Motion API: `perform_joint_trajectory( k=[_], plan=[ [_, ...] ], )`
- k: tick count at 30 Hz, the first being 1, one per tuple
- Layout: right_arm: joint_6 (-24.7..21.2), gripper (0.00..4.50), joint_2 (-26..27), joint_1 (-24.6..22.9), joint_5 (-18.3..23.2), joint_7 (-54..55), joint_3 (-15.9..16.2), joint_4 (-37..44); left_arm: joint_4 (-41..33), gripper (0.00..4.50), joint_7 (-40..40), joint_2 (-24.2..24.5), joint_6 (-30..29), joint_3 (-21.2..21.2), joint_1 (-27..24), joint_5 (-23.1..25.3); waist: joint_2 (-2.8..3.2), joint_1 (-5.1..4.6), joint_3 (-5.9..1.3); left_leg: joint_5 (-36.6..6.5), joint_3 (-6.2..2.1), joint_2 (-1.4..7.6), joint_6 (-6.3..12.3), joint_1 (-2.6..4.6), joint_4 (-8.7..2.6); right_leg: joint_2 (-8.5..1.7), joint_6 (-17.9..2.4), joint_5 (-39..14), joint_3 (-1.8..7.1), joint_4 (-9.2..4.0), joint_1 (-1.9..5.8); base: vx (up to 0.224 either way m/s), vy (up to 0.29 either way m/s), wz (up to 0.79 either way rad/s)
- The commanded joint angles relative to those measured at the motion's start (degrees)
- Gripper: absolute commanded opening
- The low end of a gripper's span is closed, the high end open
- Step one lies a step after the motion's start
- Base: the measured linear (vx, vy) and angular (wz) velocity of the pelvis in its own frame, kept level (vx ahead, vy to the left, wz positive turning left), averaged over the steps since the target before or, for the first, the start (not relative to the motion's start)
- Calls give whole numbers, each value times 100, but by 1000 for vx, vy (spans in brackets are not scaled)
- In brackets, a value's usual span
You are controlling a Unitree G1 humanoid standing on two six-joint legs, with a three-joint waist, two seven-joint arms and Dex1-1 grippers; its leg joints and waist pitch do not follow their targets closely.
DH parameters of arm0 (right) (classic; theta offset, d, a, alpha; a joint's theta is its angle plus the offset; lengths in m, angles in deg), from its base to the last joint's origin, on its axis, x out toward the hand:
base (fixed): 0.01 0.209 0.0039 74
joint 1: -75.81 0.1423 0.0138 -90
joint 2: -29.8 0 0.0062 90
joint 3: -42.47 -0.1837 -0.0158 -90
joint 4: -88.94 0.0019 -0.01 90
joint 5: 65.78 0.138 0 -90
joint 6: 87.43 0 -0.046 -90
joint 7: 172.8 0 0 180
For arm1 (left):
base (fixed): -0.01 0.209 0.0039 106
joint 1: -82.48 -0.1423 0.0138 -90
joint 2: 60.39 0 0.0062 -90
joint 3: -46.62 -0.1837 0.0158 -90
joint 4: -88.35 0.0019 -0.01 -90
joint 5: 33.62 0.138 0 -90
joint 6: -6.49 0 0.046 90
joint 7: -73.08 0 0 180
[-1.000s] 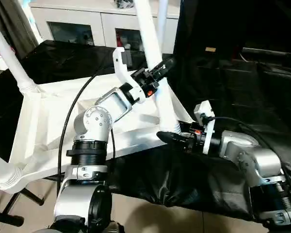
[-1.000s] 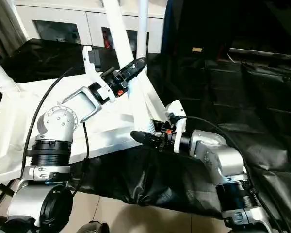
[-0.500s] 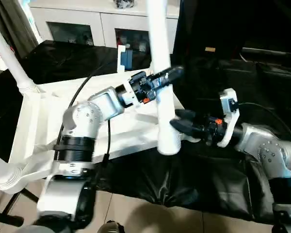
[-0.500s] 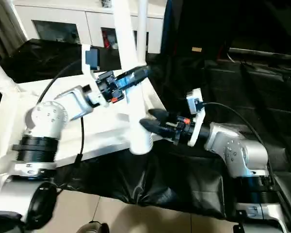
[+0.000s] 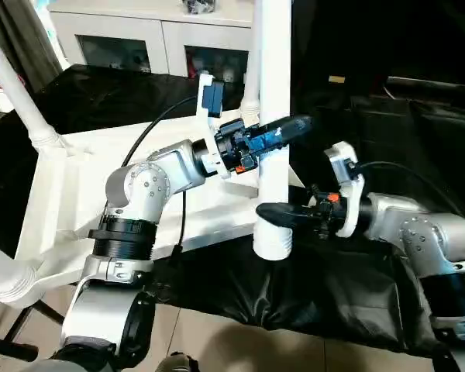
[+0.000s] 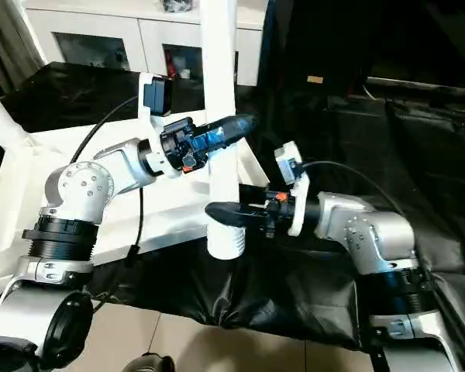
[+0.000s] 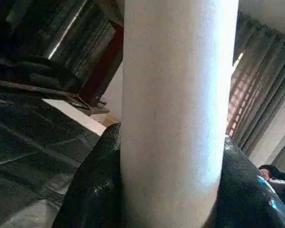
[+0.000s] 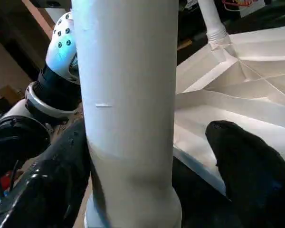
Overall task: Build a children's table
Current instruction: Insert table leg to table base
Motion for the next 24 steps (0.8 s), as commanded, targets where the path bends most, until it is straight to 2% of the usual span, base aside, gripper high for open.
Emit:
perform_joint_trajectory(
  k=[1, 3, 6, 9, 11, 14, 15, 17, 18, 20, 24],
  plan=[
    [35, 361, 4, 83, -137, 47, 86, -47, -89, 187, 82, -36, 2, -43, 20, -73, -127, 11, -484, -850, -2, 38, 167, 239, -312, -150, -1398, -313, 33, -393, 233, 0, 0, 0],
    [70, 331, 33, 111, -175, 91, 77, -102, -94, 187, 51, -38, 27, -44, 14, -52, -125, 12, -482, -860, -2, 38, 173, 237, -313, -151, -1388, -333, 35, -393, 230, 0, 0, 0],
    [150, 318, 57, 126, -242, 170, 86, -158, -72, 187, -1, -46, 91, -44, 2, -4, -122, 14, -479, -890, -3, 41, 159, 242, -317, -150, -1383, -383, 34, -401, 225, 0, 0, 0],
    [282, 282, 99, 131, -352, 305, 106, -201, -58, 187, -29, -51, 114, -46, -8, 23, -116, 9, -481, -908, -4, 40, 127, 243, -319, -152, -1360, -391, 35, -401, 224, 0, 0, 0],
    [306, 278, 129, 118, -370, 368, 110, -189, -72, 187, -55, -50, 128, -49, -18, 40, -115, 9, -483, -920, -4, 42, 122, 248, -319, -150, -1352, -396, 36, -403, 222, 0, 0, 0],
    [324, 247, 213, 76, -393, 524, 97, -92, -41, 187, -268, -88, 201, 5, -5, 103, -110, 4, -485, -897, -9, 41, 108, 246, -323, -148, -1344, -336, 35, -394, 222, 0, 0, 0],
    [327, 235, 248, 62, -393, 585, 86, -41, -12, 257, -353, -109, 213, 43, 11, 106, -109, 4, -484, -896, -10, 42, 108, 243, -324, -149, -1348, -322, 34, -390, 225, 0, 0, 0],
    [362, 227, 283, 52, -418, 651, 74, -11, -25, 257, -415, -114, 271, 42, 6, 153, -106, 9, -486, -870, -9, 41, 105, 245, -323, -151, -1349, -300, 35, -391, 216, 0, 0, 0],
    [493, 205, 361, 37, -495, 792, 51, 21, -57, 274, -574, -135, 450, 22, -11, 299, -107, 16, -491, -876, -10, 45, 93, 245, -321, -153, -1347, -297, 37, -389, 221, 0, 0, 0],
    [602, 200, 458, 34, -576, 991, 17, 34, -110, 290, -782, -182, 538, 44, -30, 380, -104, 12, -486, -911, -13, 48, 66, 241, -330, -154, -1304, -316, 37, -398, 217, 0, 0, 0],
    [923, 191, 752, 14, -862, 1644, -41, 55, -38, 302, -1811, -313, 896, -4, 10, 1023, -104, -10, -481, -990, -22, 56, -11, 245, -346, -153, -1182, -417, 42, -419, 212, 0, 0, 0]
  ],
)
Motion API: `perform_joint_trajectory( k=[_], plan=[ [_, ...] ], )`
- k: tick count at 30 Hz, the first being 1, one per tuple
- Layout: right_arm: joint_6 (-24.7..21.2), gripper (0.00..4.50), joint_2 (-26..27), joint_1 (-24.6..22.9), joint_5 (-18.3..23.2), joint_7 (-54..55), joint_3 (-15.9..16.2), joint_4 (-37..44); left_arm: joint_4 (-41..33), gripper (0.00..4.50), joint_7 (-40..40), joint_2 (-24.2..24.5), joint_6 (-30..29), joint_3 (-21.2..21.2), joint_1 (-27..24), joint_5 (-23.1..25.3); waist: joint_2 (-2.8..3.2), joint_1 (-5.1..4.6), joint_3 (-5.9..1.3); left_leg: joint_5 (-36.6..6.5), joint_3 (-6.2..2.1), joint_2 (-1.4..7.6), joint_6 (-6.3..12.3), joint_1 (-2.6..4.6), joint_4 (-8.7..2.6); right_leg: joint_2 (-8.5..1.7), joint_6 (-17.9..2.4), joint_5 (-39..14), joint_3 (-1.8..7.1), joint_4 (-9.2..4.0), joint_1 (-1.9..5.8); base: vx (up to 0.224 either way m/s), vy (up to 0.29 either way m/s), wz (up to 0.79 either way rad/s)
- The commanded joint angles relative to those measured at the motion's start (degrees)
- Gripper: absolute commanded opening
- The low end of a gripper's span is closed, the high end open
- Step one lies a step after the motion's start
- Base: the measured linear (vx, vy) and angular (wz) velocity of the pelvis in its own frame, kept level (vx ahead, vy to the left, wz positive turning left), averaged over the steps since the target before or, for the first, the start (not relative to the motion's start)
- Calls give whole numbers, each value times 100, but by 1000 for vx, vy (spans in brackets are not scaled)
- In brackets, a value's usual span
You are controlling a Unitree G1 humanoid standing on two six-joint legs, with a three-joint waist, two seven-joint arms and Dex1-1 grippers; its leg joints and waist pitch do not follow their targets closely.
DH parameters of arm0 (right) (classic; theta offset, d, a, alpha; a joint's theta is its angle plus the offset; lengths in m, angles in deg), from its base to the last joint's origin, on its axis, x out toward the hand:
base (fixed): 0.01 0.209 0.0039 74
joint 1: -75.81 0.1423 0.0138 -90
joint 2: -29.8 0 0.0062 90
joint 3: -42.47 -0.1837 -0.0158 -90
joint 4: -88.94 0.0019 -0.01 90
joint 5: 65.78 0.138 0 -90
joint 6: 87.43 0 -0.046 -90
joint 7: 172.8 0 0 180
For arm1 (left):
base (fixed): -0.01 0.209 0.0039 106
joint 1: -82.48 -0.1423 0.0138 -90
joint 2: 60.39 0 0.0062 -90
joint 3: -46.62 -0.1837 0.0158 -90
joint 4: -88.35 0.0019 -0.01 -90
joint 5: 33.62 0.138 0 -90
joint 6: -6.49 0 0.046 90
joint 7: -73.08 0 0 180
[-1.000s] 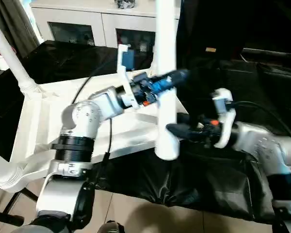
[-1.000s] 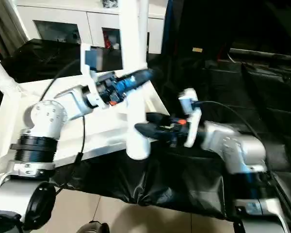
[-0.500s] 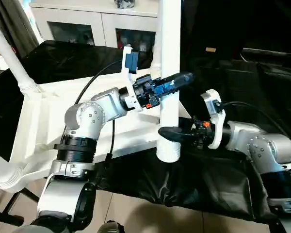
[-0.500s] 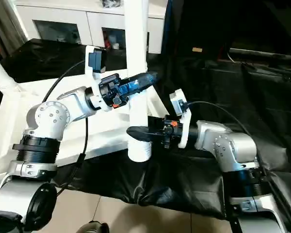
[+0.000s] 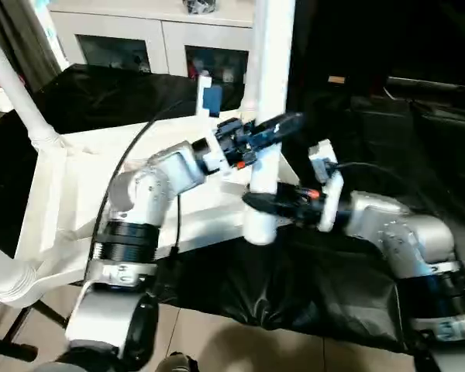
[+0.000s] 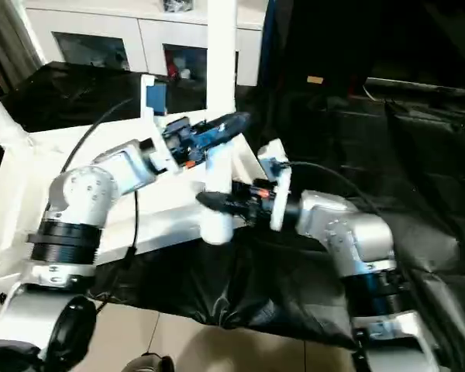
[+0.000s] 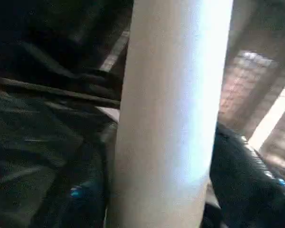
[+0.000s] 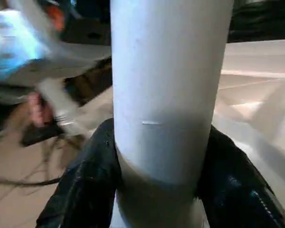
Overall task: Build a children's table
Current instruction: Insert table leg to table base
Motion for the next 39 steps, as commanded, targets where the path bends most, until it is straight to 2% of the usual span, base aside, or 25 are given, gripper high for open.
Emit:
perform_joint_trajectory(
  k=[1, 3, 6, 7, 9, 10, 13, 14, 16, 21, 23, 24, 25, 26, 27, 28, 30, 33, 36, 39],
  plan=[
    [264, 191, 180, -15, -234, 500, -70, 112, 98, 302, -855, -52, 266, -135, 115, 630, -93, -9, -476, -1010, -31, 54, -37, 239, -349, -148, -1092, -458, 45, -427, 209, 0, 0, 0],
    [372, 191, 325, -55, -362, 793, -45, 161, 242, 302, -1363, -92, 395, -127, 133, 910, -94, -19, -475, -1020, -32, 48, -72, 239, -355, -144, -1001, -518, 45, -437, 206, 0, 0, 0],
    [579, 189, 649, -80, -661, 1451, 4, 194, 464, 302, -2557, -321, 625, 189, 187, 1161, -69, -25, -478, -1076, -41, 34, -161, 235, -361, -132, -952, -512, 39, -438, 199, 0, 0, 0],
    [616, 189, 753, -70, -701, 1632, -24, 187, 464, 284, -2745, -366, 719, 217, 183, 1228, -74, -38, -478, -1118, -48, 33, -182, 231, -365, -131, -940, -499, 40, -446, 204, 0, 0, 0],
    [686, 189, 854, -61, -801, 1838, -13, 182, 402, 273, -2876, -449, 865, 249, 161, 1266, -68, -50, -484, -1149, -49, 19, -173, 230, -364, -133, -923, -559, 37, -454, 200, 0, 0, 0],
    [698, 189, 919, -59, -846, 1950, -4, 189, 347, 262, -2985, -521, 906, 301, 150, 1254, -20, -49, -489, -1142, -57, 25, -192, 230, -364, -137, -930, -528, 37, -447, 195, 0, 0, 0],
    [718, 189, 1087, -98, -903, 2128, 35, 285, 194, 231, -3259, -738, 958, 442, 138, 1191, -39, -70, -481, -1221, -60, 21, -199, 226, -372, -119, -967, -459, 35, -451, 194, 0, 0, 0],
    [718, 189, 1116, -118, -916, 2147, 58, 321, 152, 225, -3275, -796, 945, 467, 137, 1143, -20, -63, -481, -1240, -63, 24, -202, 230, -374, -122, -969, -463, 34, -453, 191, 0, 0, 0],
    [720, 189, 1157, -153, -936, 2167, 89, 378, 85, 207, -3272, -878, 910, 470, 134, 1053, -28, -64, -473, -1304, -64, 23, -204, 226, -381, -121, -959, -505, 34, -460, 189, 0, 0, 0],
    [723, 189, 1228, -214, -957, 2247, 122, 473, -100, 187, -3060, -1036, 751, 409, 76, 737, -22, -69, -469, -1380, -69, 22, -234, 230, -391, -118, -904, -538, 35, -470, 182, 0, 0, 0],
    [546, 189, 1217, -218, -791, 2137, 81, 515, -134, 186, -2943, -1027, 681, 426, 65, 668, -22, -72, -462, -1438, -66, 20, -238, 234, -394, -117, -892, -626, 38, -482, 176, 0, 0, 0],
    [507, 224, 1191, -216, -754, 2095, 72, 531, -132, 186, -2888, -1015, 656, 434, 69, 648, -37, -76, -458, -1436, -66, 20, -234, 231, -397, -113, -876, -637, 42, -485, 178, 0, 0, 0],
    [476, 224, 1158, -209, -729, 2063, 54, 542, -121, 186, -2792, -979, 621, 424, 75, 625, -26, -73, -461, -1437, -70, 21, -240, 233, -400, -115, -865, -661, 39, -483, 175, 0, 0, 0],
    [429, 259, 1100, -191, -688, 1997, 15, 550, -93, 186, -2648, -900, 587, 385, 82, 620, -22, -71, -461, -1434, -72, 22, -249, 234, -400, -115, -859, -666, 39, -481, 173, 0, 0, 0],
    [417, 262, 1085, -186, -675, 1978, 4, 549, -85, 186, -2604, -881, 580, 375, 83, 616, -23, -71, -459, -1462, -72, 21, -247, 238, -404, -114, -845, -701, 39, -487, 174, 0, 0, 0],
    [320, 268, 976, -148, -582, 1822, -74, 547, -32, 185, -2270, -741, 530, 305, 86, 577, -36, -70, -459, -1467, -68, 15, -236, 244, -400, -112, -844, -715, 39, -496, 174, 0, 0, 0],
    [118, 280, 688, -98, -337, 1307, -105, 631, 42, 185, -1706, -504, 397, 215, 96, 472, -19, -60, -463, -1431, -63, 19, -226, 242, -396, -112, -887, -654, 43, -479, 166, 0, 0, 0],
    [-120, 310, 452, -76, -101, 903, -112, 737, 37, 185, -1278, -368, 223, 198, 114, 287, -20, -47, -465, -1322, -62, 15, -186, 237, -391, -106, -968, -413, 39, -449, 194, 0, 0, 0],
    [-284, 332, -41, -71, -102, 293, 133, 829, 31, 185, -632, -145, 112, 95, 163, 146, -37, -35, -469, -1207, -50, 18, -128, 236, -370, -123, -1079, -263, 39, -439, 207, 0, 0, 0],
    [-380, 335, -303, -103, -22, -53, 237, 887, 46, 185, -138, 11, 66, -47, 208, 108, -47, -36, -464, -1211, -44, 20, -94, 236, -370, -131, -1117, -376, 41, -441, 213, 0, 0, 0]
  ],
)
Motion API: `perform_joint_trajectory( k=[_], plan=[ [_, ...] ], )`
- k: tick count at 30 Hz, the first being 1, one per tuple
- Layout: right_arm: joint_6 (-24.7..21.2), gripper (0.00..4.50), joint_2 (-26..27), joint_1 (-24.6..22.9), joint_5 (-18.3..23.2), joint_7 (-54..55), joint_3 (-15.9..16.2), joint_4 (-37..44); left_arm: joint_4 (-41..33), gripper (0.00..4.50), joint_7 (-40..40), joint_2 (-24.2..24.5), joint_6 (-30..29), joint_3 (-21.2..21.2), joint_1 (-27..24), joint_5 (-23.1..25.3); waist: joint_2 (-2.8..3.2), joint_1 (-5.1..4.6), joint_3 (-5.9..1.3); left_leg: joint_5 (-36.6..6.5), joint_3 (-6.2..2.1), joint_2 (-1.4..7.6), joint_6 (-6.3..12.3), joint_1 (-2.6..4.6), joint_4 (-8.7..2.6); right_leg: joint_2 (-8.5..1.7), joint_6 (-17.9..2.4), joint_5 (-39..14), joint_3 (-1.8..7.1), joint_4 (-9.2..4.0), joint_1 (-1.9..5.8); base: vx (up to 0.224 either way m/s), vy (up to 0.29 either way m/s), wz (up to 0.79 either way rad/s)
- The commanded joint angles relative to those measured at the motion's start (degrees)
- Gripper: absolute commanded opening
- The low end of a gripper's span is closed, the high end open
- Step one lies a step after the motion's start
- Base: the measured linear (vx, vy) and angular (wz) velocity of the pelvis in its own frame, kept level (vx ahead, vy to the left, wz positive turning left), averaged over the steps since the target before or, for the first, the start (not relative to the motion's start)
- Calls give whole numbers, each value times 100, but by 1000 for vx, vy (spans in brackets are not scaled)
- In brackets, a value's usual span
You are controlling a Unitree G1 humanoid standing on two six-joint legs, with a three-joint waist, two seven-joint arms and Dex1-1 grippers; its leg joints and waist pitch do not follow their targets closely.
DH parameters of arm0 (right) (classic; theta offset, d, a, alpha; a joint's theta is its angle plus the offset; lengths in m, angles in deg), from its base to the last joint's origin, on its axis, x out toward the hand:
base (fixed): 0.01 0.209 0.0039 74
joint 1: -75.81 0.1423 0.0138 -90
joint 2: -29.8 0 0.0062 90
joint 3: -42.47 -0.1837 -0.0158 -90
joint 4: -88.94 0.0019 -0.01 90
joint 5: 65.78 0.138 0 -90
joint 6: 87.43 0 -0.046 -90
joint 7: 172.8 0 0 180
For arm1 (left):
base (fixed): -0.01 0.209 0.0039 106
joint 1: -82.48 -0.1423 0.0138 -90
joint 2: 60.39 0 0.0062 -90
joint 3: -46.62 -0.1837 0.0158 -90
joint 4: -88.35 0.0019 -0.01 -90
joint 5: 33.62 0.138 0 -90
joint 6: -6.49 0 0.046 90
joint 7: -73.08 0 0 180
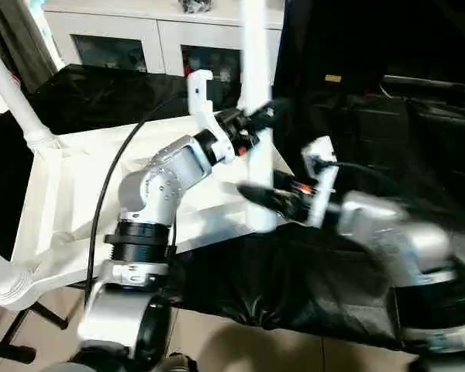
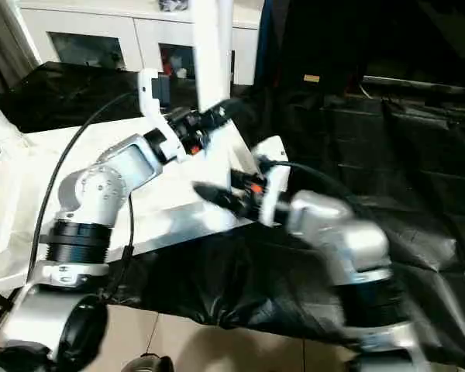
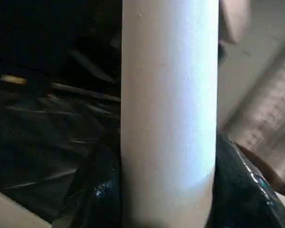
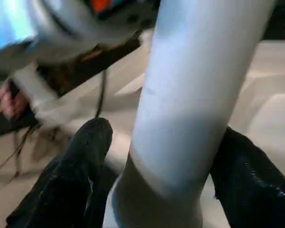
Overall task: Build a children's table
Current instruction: Insert table leg to table base
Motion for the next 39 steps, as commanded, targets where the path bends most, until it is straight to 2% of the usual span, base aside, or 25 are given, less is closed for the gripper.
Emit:
perform_joint_trajectory(
  k=[1, 2, 4, 7, 9, 10, 15, 16, 20, 21, 23, 25, 27, 29, 32, 34, 36, 39],
  plan=[
    [-182, 335, -121, 75, 240, -327, 61, 187, 17, 185, 583, 127, 5, -182, 138, -79, -55, 11, -459, -1229, -8, 18, -71, 245, -361, -135, -1181, -441, 41, -432, 213, 0, 0, 0],
    [-182, 335, -121, 75, 240, -327, 61, 187, 17, 185, 583, 127, 5, -182, 138, -79, -55, 17, -462, -1231, -9, 16, -58, 250, -360, -138, -1189, -483, 40, -434, 218, 0, 0, 0],
    [-257, 335, -177, 108, 400, -507, 10, 205, -102, 185, 1216, 199, -254, -159, 117, -479, -52, 16, -464, -1215, -6, 23, -60, 250, -353, -143, -1250, -448, 41, -416, 215, 0, 0, 0],
    [-326, 335, -234, 118, 531, -694, -3, 263, -222, 185, 1631, 220, -524, -91, 98, -854, -42, 18, -464, -1204, 5, 36, -20, 259, -352, -135, -1431, -347, 35, -393, 203, 0, 0, 0],
    [-336, 335, -279, 113, 562, -798, 20, 297, -272, 185, 1855, 229, -578, -78, 89, -1011, -51, 15, -459, -1256, 9, 33, -10, 256, -352, -138, -1412, -423, 38, -402, 212, 0, 0, 0],
    [-342, 316, -286, 108, 568, -813, 27, 306, -334, 185, 1957, 232, -627, -78, 65, -1103, -47, 21, -459, -1272, 10, 34, -11, 261, -354, -143, -1404, -494, 38, -404, 216, 0, 0, 0],
    [-372, 285, -295, 59, 657, -892, 24, 364, -428, 185, 2087, 211, -654, -150, 3, -1128, -39, 16, -450, -1370, 4, 46, -62, 272, -369, -144, -1341, -675, 42, -425, 201, 0, 0, 0],
    [-380, 258, -309, 44, 691, -909, 30, 384, -420, 185, 2151, 230, -665, -177, -1, -1125, -41, 18, -451, -1371, 4, 42, -82, 272, -369, -144, -1325, -716, 43, -431, 202, 0, 0, 0],
    [-347, 233, -264, 29, 696, -867, -15, 395, -413, 185, 2169, 257, -645, -194, -3, -1116, -42, 18, -457, -1316, 1, 40, -89, 263, -370, -143, -1304, -646, 42, -418, 206, 0, 0, 0],
    [-324, 233, -228, 30, 700, -816, -44, 390, -381, 185, 2039, 267, -638, -215, 22, -1038, -31, 20, -462, -1295, 0, 40, -90, 265, -366, -144, -1310, -613, 42, -414, 206, 0, 0, 0],
    [-298, 209, -196, 33, 694, -762, -59, 388, -316, 255, 1894, 246, -670, -184, 72, -1014, -35, 16, -464, -1281, 0, 39, -89, 263, -365, -139, -1317, -565, 39, -407, 206, 0, 0, 0],
    [-251, 201, -163, 38, 664, -694, -56, 387, -265, 255, 1788, 209, -587, -148, 105, -948, -36, 21, -465, -1225, 4, 38, -92, 264, -359, -138, -1342, -493, 41, -405, 204, 0, 0, 0],
    [-190, 196, -113, 37, 606, -592, -54, 391, -270, 288, 1642, 189, -321, -207, 84, -695, -31, 24, -463, -1267, 2, 42, -92, 265, -363, -141, -1330, -527, 43, -421, 204, 0, 0, 0],
    [-58, 195, -38, 39, 414, -373, -13, 378, -250, 297, 1181, 124, -90, -254, 74, -371, -25, 21, -464, -1291, -6, 51, -121, 261, -368, -145, -1269, -542, 46, -424, 209, 0, 0, 0],
    [243, 195, 102, 26, -114, 158, 170, 297, 15, 299, -158, -74, 248, -175, 181, 249, -36, 7, -461, -1331, -9, 47, -238, 264, -366, -148, -1157, -585, 46, -437, 202, 0, 0, 0],
    [299, 195, 239, 25, -213, 420, 158, 233, 87, 299, -760, -173, 265, -68, 213, 395, -54, 4, -469, -1293, -15, 31, -237, 252, -366, -144, -1078, -641, 44, -436, 218, 0, 0, 0],
    [392, 195, 396, 5, -322, 703, 176, 175, 7, 299, -1294, -336, 257, 104, 188, 417, -59, -1, -479, -1220, -14, 29, -216, 243, -351, -144, -1083, -555, 44, -424, 223, 0, 0, 0],
    [475, 195, 534, -23, -376, 902, 190, 161, -213, 282, -1566, -521, 258, 175, 115, 418, -60, -2, -487, -1096, -16, 27, -143, 229, -344, -133, -1127, -374, 35, -416, 228, 0, 0, 0]
  ],
)
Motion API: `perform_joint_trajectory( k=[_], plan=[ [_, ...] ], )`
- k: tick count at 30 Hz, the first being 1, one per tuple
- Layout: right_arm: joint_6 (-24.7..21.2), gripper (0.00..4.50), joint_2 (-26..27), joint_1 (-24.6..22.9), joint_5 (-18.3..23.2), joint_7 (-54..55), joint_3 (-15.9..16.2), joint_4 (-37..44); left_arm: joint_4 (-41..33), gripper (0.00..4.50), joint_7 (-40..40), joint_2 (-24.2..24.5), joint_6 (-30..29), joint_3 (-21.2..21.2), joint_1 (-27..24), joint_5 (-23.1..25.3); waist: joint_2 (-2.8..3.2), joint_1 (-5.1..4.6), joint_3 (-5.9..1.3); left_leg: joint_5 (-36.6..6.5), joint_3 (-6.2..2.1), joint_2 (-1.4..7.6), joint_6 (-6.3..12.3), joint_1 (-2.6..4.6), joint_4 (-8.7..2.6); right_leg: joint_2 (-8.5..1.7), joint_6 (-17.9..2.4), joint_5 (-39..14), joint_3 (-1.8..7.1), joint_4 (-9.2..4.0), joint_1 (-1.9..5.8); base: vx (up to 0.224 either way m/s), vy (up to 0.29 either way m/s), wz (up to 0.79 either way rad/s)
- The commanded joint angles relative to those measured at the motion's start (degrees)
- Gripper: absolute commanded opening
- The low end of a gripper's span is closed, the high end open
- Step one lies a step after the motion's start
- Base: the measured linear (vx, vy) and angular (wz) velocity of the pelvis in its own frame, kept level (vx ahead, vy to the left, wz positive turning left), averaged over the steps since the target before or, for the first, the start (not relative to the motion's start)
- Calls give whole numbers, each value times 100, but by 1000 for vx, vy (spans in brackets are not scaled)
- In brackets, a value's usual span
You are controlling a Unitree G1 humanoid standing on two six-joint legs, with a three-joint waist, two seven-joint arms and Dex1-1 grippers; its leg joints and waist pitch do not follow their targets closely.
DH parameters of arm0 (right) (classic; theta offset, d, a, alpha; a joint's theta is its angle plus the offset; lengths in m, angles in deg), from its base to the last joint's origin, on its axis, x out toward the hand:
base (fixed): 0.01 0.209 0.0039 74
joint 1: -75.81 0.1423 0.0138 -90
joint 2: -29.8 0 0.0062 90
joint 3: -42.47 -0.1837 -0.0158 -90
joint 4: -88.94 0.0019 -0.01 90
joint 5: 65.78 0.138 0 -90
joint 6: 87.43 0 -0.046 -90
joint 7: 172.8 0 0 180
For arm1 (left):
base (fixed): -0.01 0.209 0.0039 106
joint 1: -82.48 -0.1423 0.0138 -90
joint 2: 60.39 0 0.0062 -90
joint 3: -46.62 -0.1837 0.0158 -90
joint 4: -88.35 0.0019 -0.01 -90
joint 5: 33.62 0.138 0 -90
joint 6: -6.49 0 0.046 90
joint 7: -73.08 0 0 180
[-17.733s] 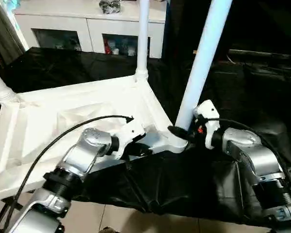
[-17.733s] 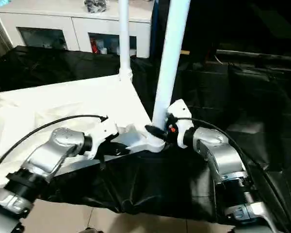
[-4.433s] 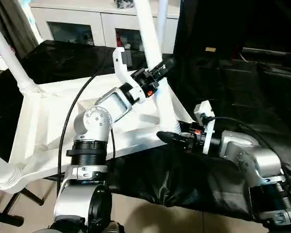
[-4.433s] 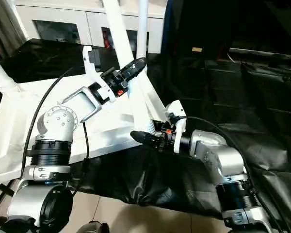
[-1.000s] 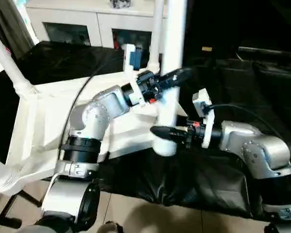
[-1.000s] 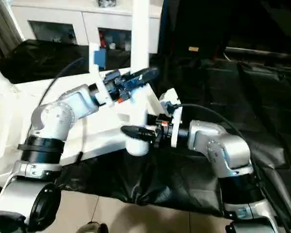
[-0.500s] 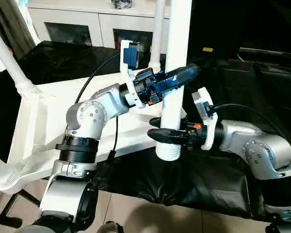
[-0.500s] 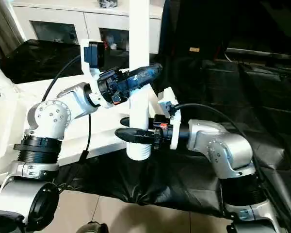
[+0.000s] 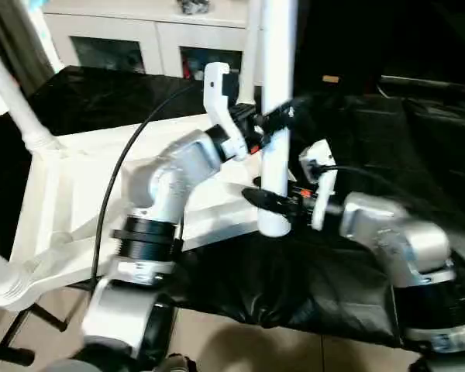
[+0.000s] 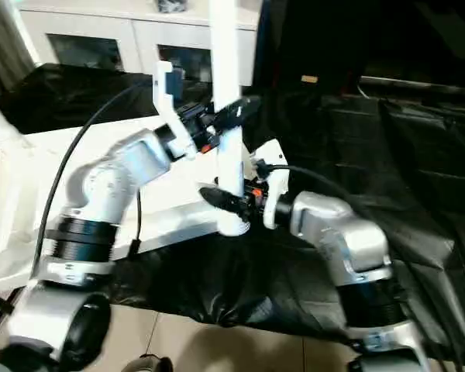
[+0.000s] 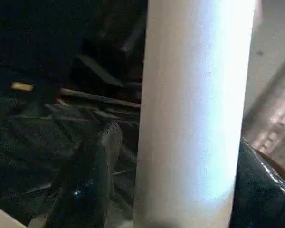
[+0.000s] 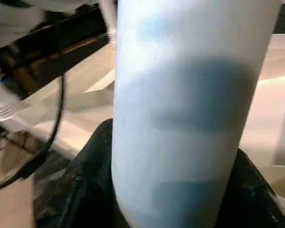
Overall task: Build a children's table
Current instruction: Insert table leg to table base
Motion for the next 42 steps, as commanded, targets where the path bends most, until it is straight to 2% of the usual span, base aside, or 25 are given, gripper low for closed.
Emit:
perform_joint_trajectory(
  k=[1, 2, 3, 4, 9, 11, 12, 13, 15, 17, 18, 24, 28, 35, 42],
  plan=[
    [248, 195, 76, 31, 57, -78, 172, 286, -37, 272, -372, 0, 31, 180, 4, 130, -59, 11, -487, -1042, -28, 27, -100, 225, -340, -124, -1148, -272, 34, -420, 231, 0, 0, 0],
    [282, 195, 132, 20, 30, -43, 175, 298, -147, 272, -496, -119, 37, 240, -24, 75, -59, 11, -484, -1040, -25, 20, -85, 222, -339, -123, -1154, -266, 33, -420, 232, 0, 0, 0],
    [295, 195, 170, 13, 21, -37, 180, 309, -263, 255, -471, -186, -12, 219, -66, 3, -95, 7, -479, -1073, -17, 28, -59, 223, -339, -123, -1177, -277, 34, -428, 233, 0, 0, 0],
    [309, 195, 210, 13, -8, -23, 186, 317, -344, 255, -489, -262, -56, 202, -100, -87, -69, 17, -479, -1077, -20, 30, -34, 227, -337, -129, -1195, -311, 33, -425, 229, 0, 0, 0],
    [407, 195, 241, 19, -103, 8, 233, 334, -411, 202, -576, -336, -121, 121, -130, -146, -59, 1, -456, -1322, -23, 31, -101, 242, -360, -117, -1074, -721, 39, -472, 201, 0, 0, 0],
    [366, 195, 223, 10, -58, -27, 223, 352, -448, 200, -590, -341, -147, 88, -141, -124, -53, 3, -452, -1385, -27, 33, -140, 248, -369, -118, -1029, -806, 40, -483, 194, 0, 0, 0],
    [247, 251, 200, 7, 30, -88, 172, 364, -471, 199, -594, -332, -147, 63, -152, -85, -50, 1, -453, -1390, -30, 34, -158, 246, -371, -118, -1010, -812, 40, -482, 194, 0, 0, 0],
    [235, 265, 198, 7, 38, -92, 167, 365, -473, 198, -595, -330, -145, 61, -152, -80, -54, 0, -457, -1371, -33, 34, -161, 242, -371, -118, -997, -773, 39, -479, 201, 0, 0, 0],
    [88, 265, 113, 10, 135, -200, 97, 390, -473, 197, -536, -276, -115, -5, -151, -15, -62, 2, -456, -1352, -35, 29, -155, 235, -369, -112, -947, -715, 42, -478, 212, 0, 0, 0],
    [-24, 304, -4, 25, 148, -257, 70, 374, -454, 187, -465, -226, -90, -48, -138, 14, -58, 2, -461, -1311, -34, 24, -138, 234, -363, -115, -953, -690, 39, -476, 210, 0, 0, 0],
    [-123, 310, -111, 41, 151, -312, 49, 343, -442, 185, -399, -186, -79, -77, -128, 23, -64, 7, -465, -1250, -31, 23, -127, 229, -355, -114, -975, -628, 41, -470, 212, 0, 0, 0],
    [-420, 311, -370, 42, 372, -592, -46, 386, -444, 183, -276, -105, -52, -137, -107, 68, -72, 18, -469, -1150, -28, 26, -69, 228, -348, -116, -1077, -458, 37, -450, 223, 0, 0, 0],
    [-644, 311, -412, 127, 562, -637, -221, 289, -538, 183, -73, -17, -33, -320, -162, 118, -78, 14, -462, -1205, -22, 25, -50, 234, -349, -121, -1117, -592, 35, -466, 218, 0, 0, 0],
    [-828, 311, -541, 197, 576, -672, -220, 210, -575, 182, 31, 89, 81, -522, -221, 287, -81, 16, -464, -1174, -24, 33, -86, 234, -351, -123, -1067, -621, 39, -464, 219, 0, 0, 0],
    [-934, 311, -684, 221, 509, -700, -178, 167, -650, 182, 131, 152, 94, -633, -252, 340, -78, 20, -469, -1113, -20, 31, -80, 235, -343, -125, -1111, -547, 38, -451, 217, 0, 0, 0]
  ],
)
